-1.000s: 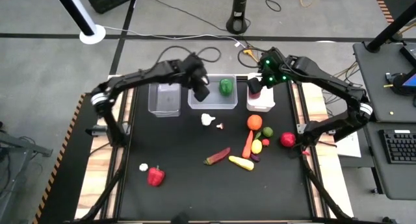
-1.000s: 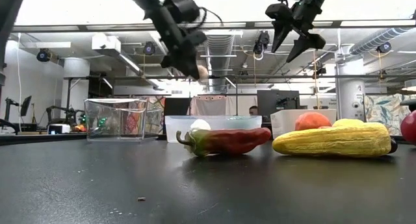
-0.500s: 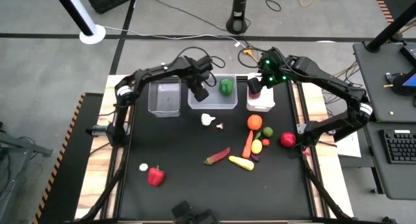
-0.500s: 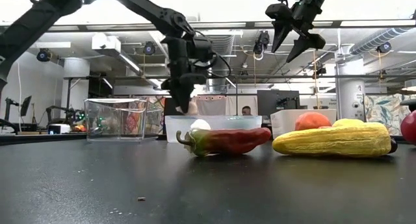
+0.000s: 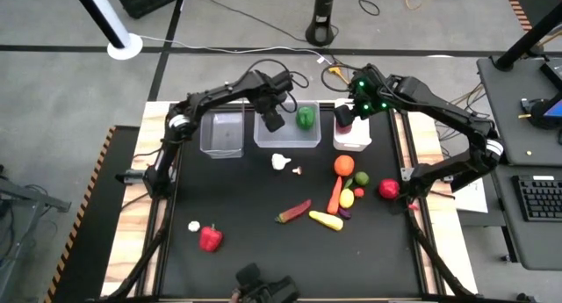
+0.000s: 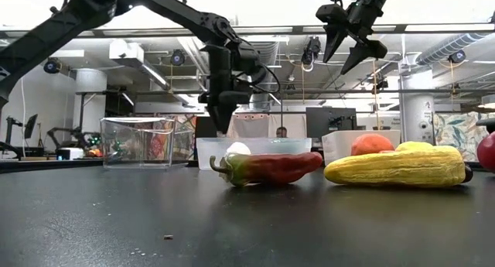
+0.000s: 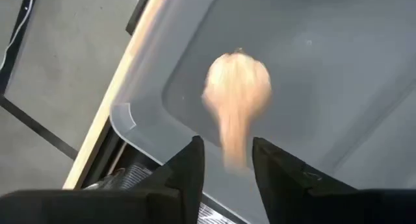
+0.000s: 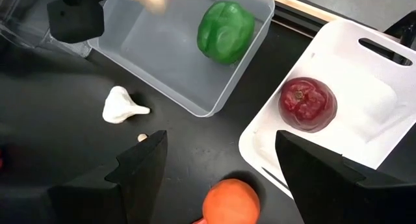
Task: Sort produce into baskets
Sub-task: Put the middle white garlic into the transparent bin, then put the yellow lemon into the white bin
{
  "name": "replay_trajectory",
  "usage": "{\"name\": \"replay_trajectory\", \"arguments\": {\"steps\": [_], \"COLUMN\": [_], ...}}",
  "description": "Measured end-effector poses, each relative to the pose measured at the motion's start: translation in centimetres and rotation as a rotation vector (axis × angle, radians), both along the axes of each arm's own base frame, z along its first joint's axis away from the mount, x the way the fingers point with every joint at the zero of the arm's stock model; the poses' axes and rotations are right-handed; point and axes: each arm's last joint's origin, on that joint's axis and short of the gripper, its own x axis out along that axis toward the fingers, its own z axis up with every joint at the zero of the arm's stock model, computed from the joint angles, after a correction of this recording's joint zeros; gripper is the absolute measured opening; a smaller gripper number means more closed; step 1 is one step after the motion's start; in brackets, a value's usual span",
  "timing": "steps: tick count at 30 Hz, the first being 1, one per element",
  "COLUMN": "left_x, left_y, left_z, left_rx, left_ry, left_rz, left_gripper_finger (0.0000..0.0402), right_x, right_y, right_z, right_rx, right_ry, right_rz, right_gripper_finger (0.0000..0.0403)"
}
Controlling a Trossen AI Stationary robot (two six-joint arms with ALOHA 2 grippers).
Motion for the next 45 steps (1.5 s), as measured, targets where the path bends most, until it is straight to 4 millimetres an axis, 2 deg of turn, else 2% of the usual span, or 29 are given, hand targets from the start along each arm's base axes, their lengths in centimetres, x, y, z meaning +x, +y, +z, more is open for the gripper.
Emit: {"name": "replay_trajectory", "arguments": {"steps": [5,9,14,18,24,32,37,45], "left_x": [-0.1,-0.3,-1.0,-1.6,-2.7,-5.2,-7.9,-12.0], "left_y": [0.0,-0.2,-1.2,-2.5,-5.3,-9.4,-12.2,-15.9], "left_z": [0.0,0.2,2.8,5.6,9.9,14.4,15.7,15.7], "left_rx": [-0.001,-0.009,-0.013,-0.088,-0.197,-0.116,-0.097,-0.011], "left_ry": [0.009,0.014,-0.036,-0.157,-0.353,-0.522,-0.635,-0.780], "left_rz": [-0.009,0.006,0.001,-0.056,-0.179,-0.257,-0.239,-0.128], "left_gripper_finger": [0.0161,0.0180,0.0184,0.0180,0.0170,0.0166,0.0166,0.0166], "right_x": [0.0,0.0,-0.3,-0.6,-0.4,0.9,1.4,1.7], "right_y": [0.0,0.1,0.7,1.8,4.7,8.4,10.5,13.6], "right_z": [0.0,0.0,-0.4,-0.7,-1.2,-1.2,-1.6,-3.8], "right_rx": [0.001,0.017,0.109,0.187,0.296,0.352,0.386,0.449], "right_ry": [0.000,0.000,0.019,0.087,0.198,0.224,0.239,0.315], "right_rz": [0.000,0.005,0.021,0.015,0.018,0.026,0.006,-0.054], "right_gripper_finger": [0.0276,0.0276,0.0276,0.0276,0.0276,0.0300,0.0324,0.0340]}}
